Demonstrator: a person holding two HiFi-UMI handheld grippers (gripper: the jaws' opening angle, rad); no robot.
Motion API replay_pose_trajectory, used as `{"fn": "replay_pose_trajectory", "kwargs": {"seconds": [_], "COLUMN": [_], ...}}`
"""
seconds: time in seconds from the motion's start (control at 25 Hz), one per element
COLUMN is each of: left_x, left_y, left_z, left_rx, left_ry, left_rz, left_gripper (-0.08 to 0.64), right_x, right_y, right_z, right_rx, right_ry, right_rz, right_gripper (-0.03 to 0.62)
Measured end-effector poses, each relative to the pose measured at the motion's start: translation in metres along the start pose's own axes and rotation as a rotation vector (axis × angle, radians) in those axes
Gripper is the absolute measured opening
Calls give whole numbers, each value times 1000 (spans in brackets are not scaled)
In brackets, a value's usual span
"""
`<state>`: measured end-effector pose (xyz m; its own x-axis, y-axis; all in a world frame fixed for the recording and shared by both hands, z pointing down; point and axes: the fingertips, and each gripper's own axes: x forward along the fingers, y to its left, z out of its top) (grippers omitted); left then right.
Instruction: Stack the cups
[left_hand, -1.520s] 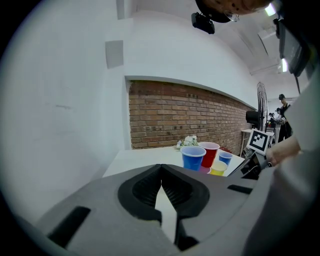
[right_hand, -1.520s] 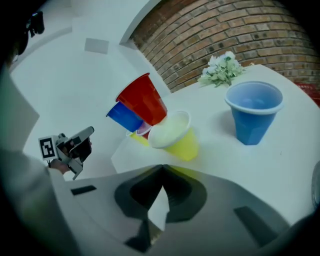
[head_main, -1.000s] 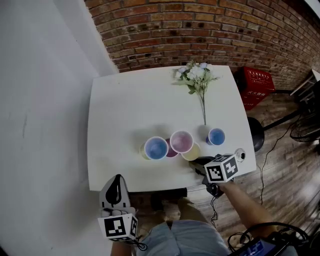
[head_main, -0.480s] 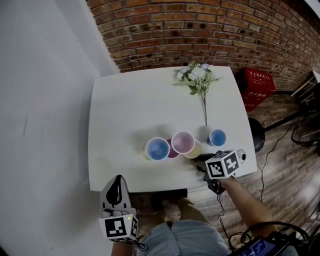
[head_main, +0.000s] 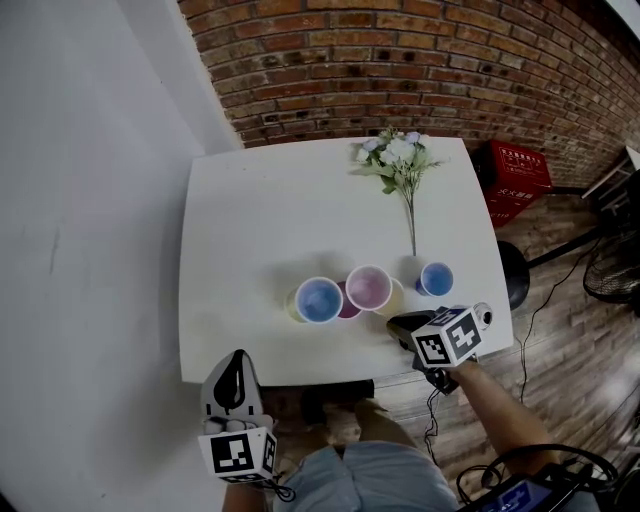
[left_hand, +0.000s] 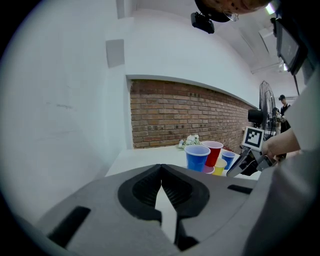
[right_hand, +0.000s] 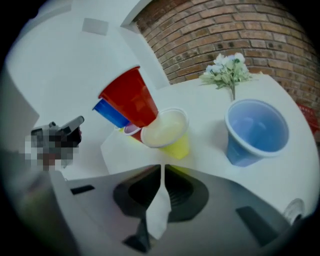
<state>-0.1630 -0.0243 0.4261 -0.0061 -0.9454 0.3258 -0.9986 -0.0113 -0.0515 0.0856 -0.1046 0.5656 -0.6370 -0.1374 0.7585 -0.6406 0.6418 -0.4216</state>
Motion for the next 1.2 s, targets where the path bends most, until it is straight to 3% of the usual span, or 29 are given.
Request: {"fn": "replay_pose_trajectory", "kwargs": {"seconds": [0.2, 0.52, 1.0, 1.2], "left_x": [0, 1, -3, -2], "left_y": [6, 16, 18, 20], "left_z": [3, 9, 13, 13], "left_rx": [-12, -16, -11, -10], "left_ry": [-22, -53, -45, -43], "left_rz": [3, 13, 17, 22], "left_gripper": [9, 9, 9, 9], "right_x": [-40, -36, -24, -62], "right_y": [-19, -38, -39, -16], "right_z": [20, 44, 45, 52], "right_rx": [-64, -56, -62, -109], "right_ry": [-80, -114, -109, -142], "right_rz": [-180, -261, -250, -211], "right_gripper": [14, 15, 14, 9]}}
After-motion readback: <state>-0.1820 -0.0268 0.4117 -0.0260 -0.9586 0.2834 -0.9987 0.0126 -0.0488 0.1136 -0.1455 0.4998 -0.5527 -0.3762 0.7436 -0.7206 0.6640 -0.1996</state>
